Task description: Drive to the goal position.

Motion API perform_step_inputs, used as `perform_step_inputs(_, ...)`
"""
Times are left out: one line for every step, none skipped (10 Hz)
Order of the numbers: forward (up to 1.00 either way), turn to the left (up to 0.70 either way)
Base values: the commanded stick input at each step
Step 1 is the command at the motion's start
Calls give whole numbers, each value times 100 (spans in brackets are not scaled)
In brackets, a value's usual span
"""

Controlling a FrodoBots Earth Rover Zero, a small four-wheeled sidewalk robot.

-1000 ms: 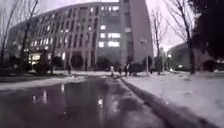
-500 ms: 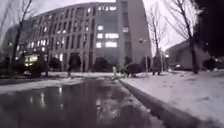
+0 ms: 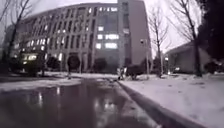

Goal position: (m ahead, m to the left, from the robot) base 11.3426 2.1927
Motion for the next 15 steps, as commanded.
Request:
perform_step_inputs(100,27)
perform_step_inputs(100,27)
perform_step_inputs(100,27)
perform_step_inputs(100,27)
perform_step_inputs(100,27)
perform_step_inputs(100,27)
perform_step_inputs(100,27)
perform_step_inputs(100,27)
perform_step_inputs(100,27)
perform_step_inputs(100,27)
perform_step_inputs(100,27)
perform_step_inputs(100,27)
perform_step_inputs(100,27)
perform_step_inputs(100,27)
perform_step_inputs(100,18)
